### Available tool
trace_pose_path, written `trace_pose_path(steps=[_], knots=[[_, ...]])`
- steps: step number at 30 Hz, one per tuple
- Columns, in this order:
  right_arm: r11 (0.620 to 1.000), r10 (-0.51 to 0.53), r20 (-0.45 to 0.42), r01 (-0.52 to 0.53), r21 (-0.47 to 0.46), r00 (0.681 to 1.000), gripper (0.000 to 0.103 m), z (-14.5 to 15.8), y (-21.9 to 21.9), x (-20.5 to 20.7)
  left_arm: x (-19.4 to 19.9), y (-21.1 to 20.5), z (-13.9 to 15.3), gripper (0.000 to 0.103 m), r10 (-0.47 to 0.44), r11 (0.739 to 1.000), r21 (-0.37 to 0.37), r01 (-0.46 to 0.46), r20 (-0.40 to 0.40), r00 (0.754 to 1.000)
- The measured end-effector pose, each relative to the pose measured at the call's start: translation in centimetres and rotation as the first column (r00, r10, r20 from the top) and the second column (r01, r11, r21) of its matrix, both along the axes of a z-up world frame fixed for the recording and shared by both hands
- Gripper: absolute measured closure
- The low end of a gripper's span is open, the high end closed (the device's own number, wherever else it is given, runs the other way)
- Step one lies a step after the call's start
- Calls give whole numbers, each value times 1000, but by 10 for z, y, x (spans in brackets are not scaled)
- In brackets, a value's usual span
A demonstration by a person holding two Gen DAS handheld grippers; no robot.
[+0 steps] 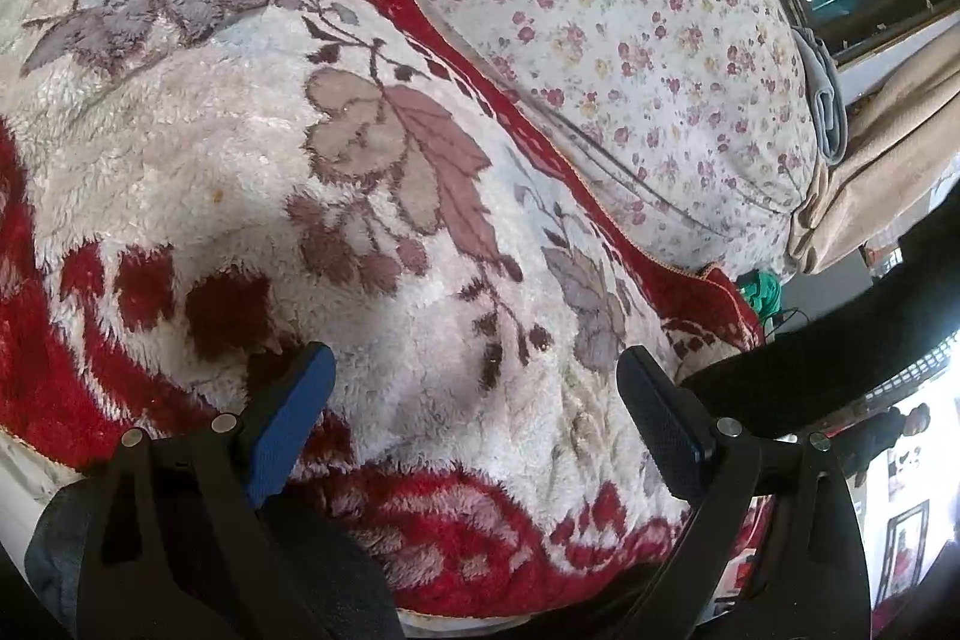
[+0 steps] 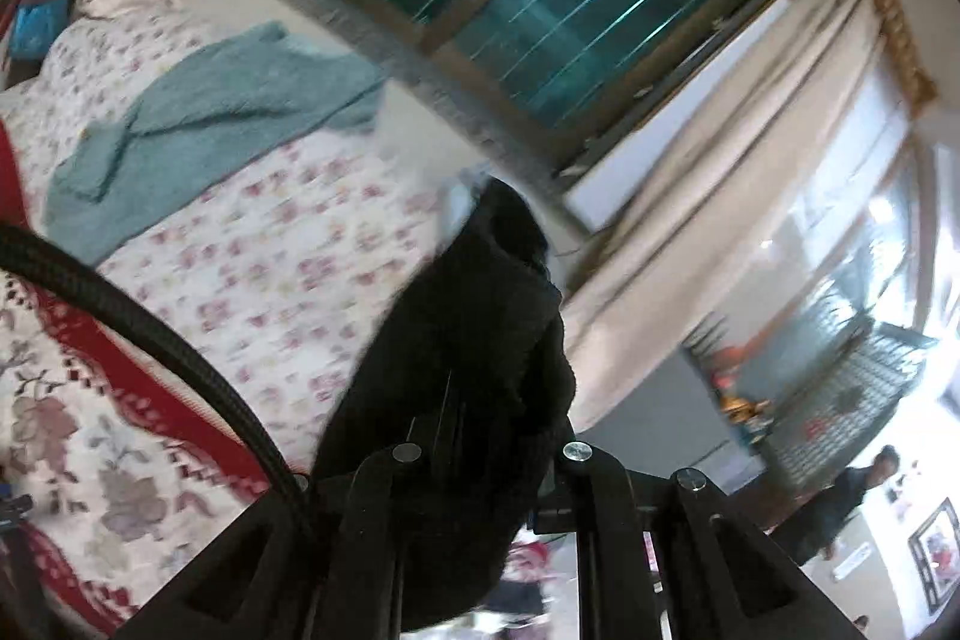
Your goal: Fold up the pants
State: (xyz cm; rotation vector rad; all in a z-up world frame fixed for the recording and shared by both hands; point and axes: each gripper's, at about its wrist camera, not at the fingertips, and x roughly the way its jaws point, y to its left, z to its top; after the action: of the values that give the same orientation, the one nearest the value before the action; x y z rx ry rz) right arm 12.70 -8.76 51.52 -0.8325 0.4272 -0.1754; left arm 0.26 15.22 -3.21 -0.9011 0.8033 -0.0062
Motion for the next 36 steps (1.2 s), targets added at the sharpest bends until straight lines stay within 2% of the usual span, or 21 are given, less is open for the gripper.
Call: trace_pose_path(steps=[4, 9, 12, 15, 19, 21, 24, 29, 33, 36], knots=[[1000, -13, 27, 14, -24, 1000, 90, 6, -7, -11, 2, -1, 1, 7, 1, 1000, 2, -1, -1, 1000], [1000, -23, -17, 23, 10, 1000, 91, -20, -16, 0, 2, -1, 1, 7, 4, 1000, -2, -4, -3, 1000], [999, 6, -56, -4, 41, 998, 90, -33, -13, 8, 1, 1, 1, 7, 9, 1000, -8, -9, -1, 1000], [994, 67, -85, -59, 90, 994, 90, -49, 13, 12, -7, 6, 3, 7, 36, 999, -23, -36, 11, 999], [978, 169, -137, -149, 146, 976, 90, -83, 70, 20, -45, 19, 9, 7, 173, 985, -17, -172, 45, 984], [967, 228, -180, -200, 160, 957, 90, -109, 108, 25, -69, 25, 8, 7, 238, 971, -20, -237, 48, 970], [948, 312, -250, -283, 146, 917, 90, -150, 170, 26, -90, 30, 6, 7, 283, 959, -34, -282, 56, 957], [895, 441, -372, -431, 117, 816, 90, -223, 276, 16, -88, 32, 6, 7, 252, 968, -23, -251, 67, 965], [860, 492, -446, -498, 115, 747, 90, -276, 336, 9, -90, 35, 5, 7, 236, 972, -21, -235, 76, 969], [843, 514, -479, -522, 130, 711, 90, -308, 366, 7, -93, 44, 0, 7, 246, 969, -51, -243, 71, 967]])
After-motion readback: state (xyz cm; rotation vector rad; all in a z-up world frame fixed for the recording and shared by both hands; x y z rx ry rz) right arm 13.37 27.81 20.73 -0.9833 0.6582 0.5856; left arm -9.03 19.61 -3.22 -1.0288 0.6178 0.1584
